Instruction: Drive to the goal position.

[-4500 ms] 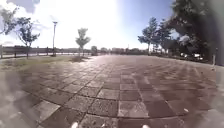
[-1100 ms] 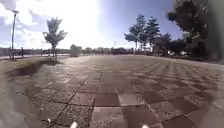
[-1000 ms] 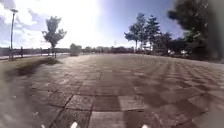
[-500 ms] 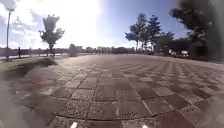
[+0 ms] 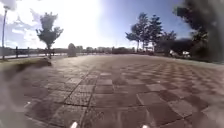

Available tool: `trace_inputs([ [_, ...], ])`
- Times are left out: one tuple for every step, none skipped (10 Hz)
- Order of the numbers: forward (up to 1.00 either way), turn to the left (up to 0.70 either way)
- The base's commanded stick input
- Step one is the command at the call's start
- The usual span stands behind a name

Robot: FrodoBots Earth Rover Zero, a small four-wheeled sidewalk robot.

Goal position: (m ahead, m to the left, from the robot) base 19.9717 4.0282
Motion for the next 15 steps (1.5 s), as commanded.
trace_inputs([
  [1.00, 0.00],
  [1.00, 0.00],
  [1.00, 0.00],
  [1.00, 0.00],
  [1.00, 0.00],
  [1.00, 0.00],
  [1.00, 0.00],
  [1.00, 0.00],
  [1.00, 0.00],
  [1.00, 0.00],
  [1.00, 0.00],
  [1.00, 0.00],
  [1.00, 0.00],
  [1.00, 0.00],
  [1.00, -0.02],
])
